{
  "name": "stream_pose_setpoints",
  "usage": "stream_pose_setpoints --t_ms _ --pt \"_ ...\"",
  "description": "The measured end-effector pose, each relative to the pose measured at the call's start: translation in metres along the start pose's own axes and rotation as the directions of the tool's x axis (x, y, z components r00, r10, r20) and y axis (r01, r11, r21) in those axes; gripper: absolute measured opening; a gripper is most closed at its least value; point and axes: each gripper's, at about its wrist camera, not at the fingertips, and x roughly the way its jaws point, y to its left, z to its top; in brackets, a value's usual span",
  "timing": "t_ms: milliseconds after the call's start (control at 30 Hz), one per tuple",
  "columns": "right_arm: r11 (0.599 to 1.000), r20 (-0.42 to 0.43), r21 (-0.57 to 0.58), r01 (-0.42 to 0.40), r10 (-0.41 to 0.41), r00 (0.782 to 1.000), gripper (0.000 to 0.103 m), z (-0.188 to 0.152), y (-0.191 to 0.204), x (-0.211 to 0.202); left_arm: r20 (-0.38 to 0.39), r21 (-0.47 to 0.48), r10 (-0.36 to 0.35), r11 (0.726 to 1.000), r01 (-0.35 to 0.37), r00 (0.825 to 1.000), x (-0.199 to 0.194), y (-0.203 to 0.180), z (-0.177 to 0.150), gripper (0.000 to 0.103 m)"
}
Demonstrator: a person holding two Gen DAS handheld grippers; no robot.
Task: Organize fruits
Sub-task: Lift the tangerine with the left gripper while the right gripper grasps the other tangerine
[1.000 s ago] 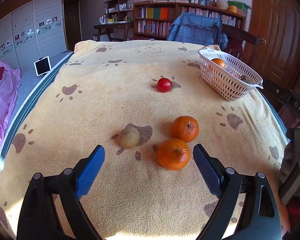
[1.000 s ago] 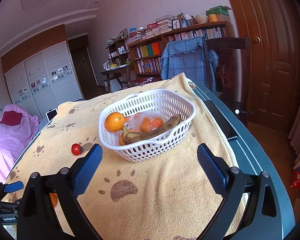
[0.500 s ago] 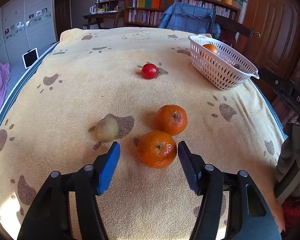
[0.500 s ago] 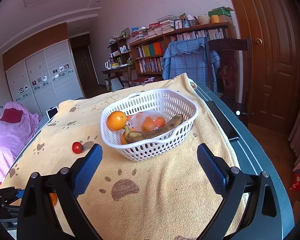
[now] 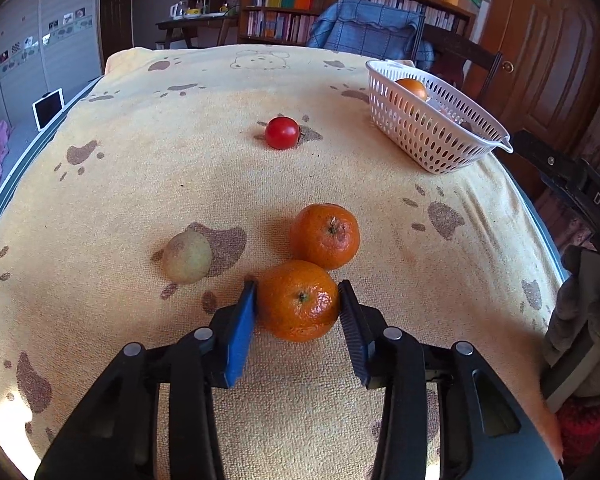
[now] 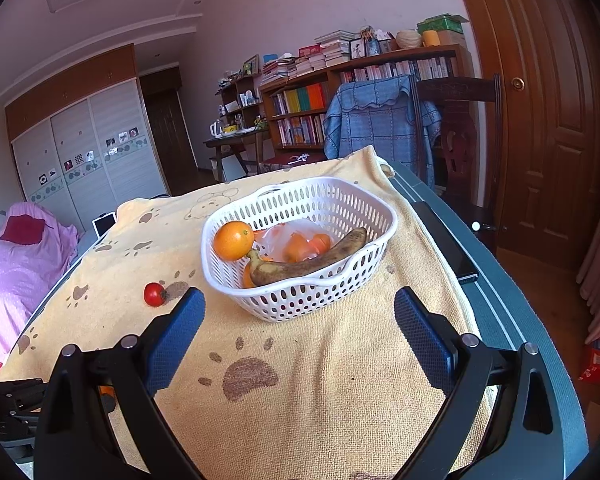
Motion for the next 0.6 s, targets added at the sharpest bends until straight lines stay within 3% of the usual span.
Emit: stream_pose_setpoints --t_ms 367,600 --pt "1.0 0.003 -0.011 0.003 -0.003 1.0 0.097 0.0 0.002 0.0 0.036 -0.016 0.016 1.0 -0.015 0.999 -0.016 0.006 -0.004 0.041" --pt "0.995 0.032 -0.095 0.009 -0.006 0.999 0.097 -0.002 0.017 -0.007 0.067 -0.017 0.033 0.999 -0.032 0.997 -0.032 0.014 -0.007 0.041"
